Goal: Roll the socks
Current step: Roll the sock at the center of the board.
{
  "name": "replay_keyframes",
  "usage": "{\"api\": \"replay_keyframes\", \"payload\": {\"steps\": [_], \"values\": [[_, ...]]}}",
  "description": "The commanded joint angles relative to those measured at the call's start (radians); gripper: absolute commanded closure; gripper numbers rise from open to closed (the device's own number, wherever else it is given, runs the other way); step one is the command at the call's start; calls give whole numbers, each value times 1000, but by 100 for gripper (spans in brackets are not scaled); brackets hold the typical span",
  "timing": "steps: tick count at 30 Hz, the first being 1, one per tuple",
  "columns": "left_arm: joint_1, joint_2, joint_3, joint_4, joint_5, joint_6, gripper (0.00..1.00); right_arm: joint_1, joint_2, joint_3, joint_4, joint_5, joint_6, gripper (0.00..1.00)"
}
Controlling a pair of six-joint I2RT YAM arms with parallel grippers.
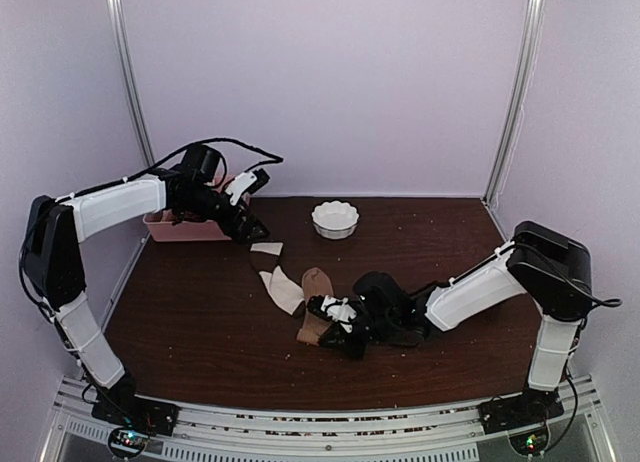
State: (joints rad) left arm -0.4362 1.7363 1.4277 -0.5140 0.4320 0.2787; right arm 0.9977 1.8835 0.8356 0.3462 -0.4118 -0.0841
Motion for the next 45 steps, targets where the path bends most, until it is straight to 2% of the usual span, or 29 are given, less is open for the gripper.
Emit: {"api": "replay_keyframes", "payload": {"steps": [1, 6, 8, 14, 19, 22, 27, 33, 39, 45], "values": [[-36, -101, -135, 114, 78, 67, 2, -52, 62, 10, -176, -136, 192, 100], [-156, -139, -260, 73, 79, 297, 2, -123, 140, 59, -169, -281, 379, 100], [-207, -139, -310, 55, 75, 358, 6, -143, 165, 66, -157, -317, 440, 100], [-343, -104, -382, 56, 46, 466, 14, -186, 241, 86, -125, -404, 610, 100], [-419, -14, -346, 62, -19, 518, 22, -206, 265, 73, -112, -415, 682, 100], [-441, 40, -304, 64, -39, 528, 26, -211, 262, 51, -94, -412, 712, 100], [-464, 110, -250, 64, -64, 543, 37, -216, 261, 19, -77, -419, 742, 100], [-472, 141, -239, 77, -89, 544, 45, -216, 254, -1, -64, -424, 754, 100], [-473, 177, -218, 50, -92, 556, 68, -218, 246, -3, -59, -426, 760, 100], [-473, 214, -190, 39, -88, 545, 70, -219, 223, 5, -78, -433, 753, 100]]}}
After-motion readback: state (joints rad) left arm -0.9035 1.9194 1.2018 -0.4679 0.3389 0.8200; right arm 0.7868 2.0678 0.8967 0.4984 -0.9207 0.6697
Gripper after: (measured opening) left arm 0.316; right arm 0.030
